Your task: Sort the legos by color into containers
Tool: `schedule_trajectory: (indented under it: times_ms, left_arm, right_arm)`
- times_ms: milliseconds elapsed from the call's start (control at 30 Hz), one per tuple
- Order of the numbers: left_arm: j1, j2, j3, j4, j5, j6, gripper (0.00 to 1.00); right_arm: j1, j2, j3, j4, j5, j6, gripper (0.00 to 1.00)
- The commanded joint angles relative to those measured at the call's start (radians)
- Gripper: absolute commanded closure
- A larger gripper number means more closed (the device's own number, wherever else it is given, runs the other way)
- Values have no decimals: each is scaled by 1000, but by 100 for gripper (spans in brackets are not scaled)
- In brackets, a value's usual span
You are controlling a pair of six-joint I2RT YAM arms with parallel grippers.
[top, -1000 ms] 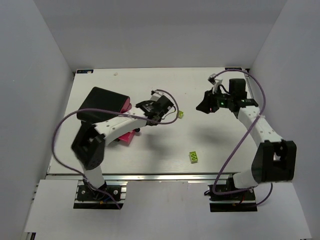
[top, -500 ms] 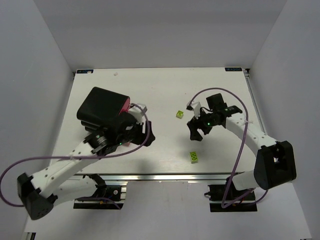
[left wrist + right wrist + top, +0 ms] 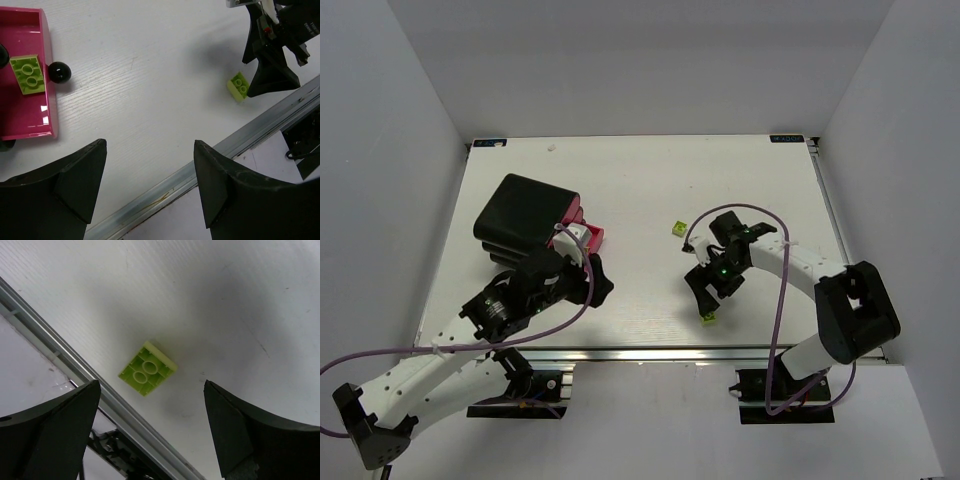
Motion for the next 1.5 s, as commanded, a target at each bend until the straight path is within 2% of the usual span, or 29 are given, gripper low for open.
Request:
schedule_trajectory:
  times_ms: [0,267,367,533,600,633,733,900,933,1000,1033,1100,1133,1267,1400,1467]
  left_arm:
    - [3,-37,-2,13,-16,23,20]
    - [3,-131,-17,17,-43,15,19]
    - [3,-146,-22,20,-49,12,19]
    - [3,-140,-20,14,-59,10,19]
    - [3,-139,-19,9,-59,7,19]
    - [3,-139,-19,9,-63,9,19]
    - [3,-152,-22,11,-66,4,19]
    - [3,-178,-22,11,-75,3,19]
    - [3,-181,-23,11,-76,1,19]
    - [3,-192,-23,13,-79,1,19]
    - [3,-195,-23,14,-77,1,19]
    - [3,-212,-23,17,-69,4,19]
    - [3,-220,-22,20,-68,6,19]
    - [3,-290,-34,46,-66,12,19]
    - [3,-399,-50,63,-92,10,19]
    - [3,-425,-56,66,-108,6,19]
  right_arm:
    - [24,8,13,-12,-13,95,11]
    - [75,58,-29,75,91,208,11]
    - [102,51,-49,121,181,277,11]
    - [127,34,-61,135,222,310,14]
    - [136,17,-73,143,226,310,20]
    - [138,14,-73,143,225,310,29]
    - [152,14,-73,140,229,310,41]
    - [164,46,-61,131,248,310,54]
    - [164,54,-52,129,252,310,62]
    - [164,69,-35,119,260,304,70]
    - [164,74,-21,111,261,295,82]
    - [161,84,63,88,199,244,92]
    - [161,89,104,57,165,226,100]
    - [173,150,400,42,-36,196,100]
    - [202,273,618,115,-174,285,100]
    - [222,348,678,204,-231,368,100]
